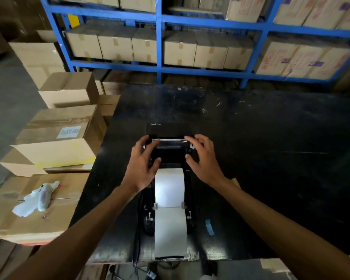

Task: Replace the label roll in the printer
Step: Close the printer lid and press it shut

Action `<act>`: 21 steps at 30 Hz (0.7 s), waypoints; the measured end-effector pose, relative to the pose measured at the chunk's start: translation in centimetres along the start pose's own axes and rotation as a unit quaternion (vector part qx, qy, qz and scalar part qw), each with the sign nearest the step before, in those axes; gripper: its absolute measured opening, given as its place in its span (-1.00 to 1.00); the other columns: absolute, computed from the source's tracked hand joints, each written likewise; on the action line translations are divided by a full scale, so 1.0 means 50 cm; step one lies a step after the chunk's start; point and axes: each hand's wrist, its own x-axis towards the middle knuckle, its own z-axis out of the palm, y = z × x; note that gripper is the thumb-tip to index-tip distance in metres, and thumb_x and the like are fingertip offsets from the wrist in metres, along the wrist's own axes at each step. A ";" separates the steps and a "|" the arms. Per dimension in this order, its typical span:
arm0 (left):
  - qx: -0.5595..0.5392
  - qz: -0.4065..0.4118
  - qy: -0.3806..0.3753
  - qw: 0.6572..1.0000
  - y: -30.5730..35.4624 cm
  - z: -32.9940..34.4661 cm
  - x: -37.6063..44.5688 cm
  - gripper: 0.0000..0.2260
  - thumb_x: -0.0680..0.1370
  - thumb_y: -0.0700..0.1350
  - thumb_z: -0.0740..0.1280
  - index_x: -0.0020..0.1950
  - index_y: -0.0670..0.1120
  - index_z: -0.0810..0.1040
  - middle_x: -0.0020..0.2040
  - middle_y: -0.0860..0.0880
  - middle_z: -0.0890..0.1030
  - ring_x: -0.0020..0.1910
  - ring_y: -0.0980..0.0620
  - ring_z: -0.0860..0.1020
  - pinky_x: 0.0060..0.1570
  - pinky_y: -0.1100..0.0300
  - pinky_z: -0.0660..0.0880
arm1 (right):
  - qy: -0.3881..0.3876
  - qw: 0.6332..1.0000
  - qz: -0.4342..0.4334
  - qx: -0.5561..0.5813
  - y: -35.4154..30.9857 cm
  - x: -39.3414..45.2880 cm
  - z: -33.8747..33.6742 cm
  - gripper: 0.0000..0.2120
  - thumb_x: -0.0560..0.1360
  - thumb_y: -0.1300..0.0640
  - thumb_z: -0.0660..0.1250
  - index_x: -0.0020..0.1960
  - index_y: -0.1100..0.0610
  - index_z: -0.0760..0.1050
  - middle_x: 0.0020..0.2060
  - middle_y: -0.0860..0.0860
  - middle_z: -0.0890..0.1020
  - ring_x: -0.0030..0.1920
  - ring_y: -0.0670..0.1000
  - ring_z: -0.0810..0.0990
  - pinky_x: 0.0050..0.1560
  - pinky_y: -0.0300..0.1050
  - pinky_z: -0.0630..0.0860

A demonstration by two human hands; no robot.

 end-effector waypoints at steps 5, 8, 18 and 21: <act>-0.182 -0.141 -0.053 0.972 0.020 -0.028 0.088 -0.33 0.62 0.02 0.29 0.61 0.05 -0.02 0.48 0.01 0.35 0.45 0.00 0.35 0.38 0.17 0.36 | -0.081 0.979 0.142 0.125 -0.012 0.071 0.001 -0.22 0.52 -0.04 0.36 0.58 -0.03 -0.03 0.56 0.07 0.12 0.55 0.09 0.11 0.51 0.16 0.15; -0.219 -0.144 -0.049 0.964 0.008 -0.027 0.107 -0.46 0.59 0.10 0.33 0.51 0.04 0.24 0.22 0.12 0.54 0.19 0.15 0.56 0.25 0.17 0.52 | -0.068 0.968 0.174 0.170 -0.008 0.079 0.011 -0.17 0.51 -0.08 0.38 0.58 0.01 -0.04 0.53 0.05 0.19 0.51 0.06 0.21 0.49 0.10 0.24; -0.180 -0.200 0.022 0.963 -0.006 0.009 0.019 -0.50 0.53 0.13 0.38 0.42 0.03 0.38 0.18 -0.04 0.31 0.13 0.01 0.47 0.23 0.13 0.47 | -0.012 0.960 0.203 0.191 0.023 0.005 0.031 -0.43 0.43 -0.13 0.45 0.37 0.01 0.39 0.22 0.02 0.45 0.25 0.00 0.49 0.24 -0.11 0.45; -0.203 -0.169 0.031 0.964 -0.004 0.024 -0.033 -0.59 0.51 0.07 0.43 0.30 0.03 0.42 0.13 -0.03 0.32 0.11 0.08 0.48 0.03 0.37 0.52 | -0.023 0.947 0.174 0.270 0.032 -0.044 0.033 -0.56 0.39 0.01 0.52 0.20 -0.02 0.45 0.13 -0.03 0.59 0.14 -0.11 0.58 0.18 -0.11 0.53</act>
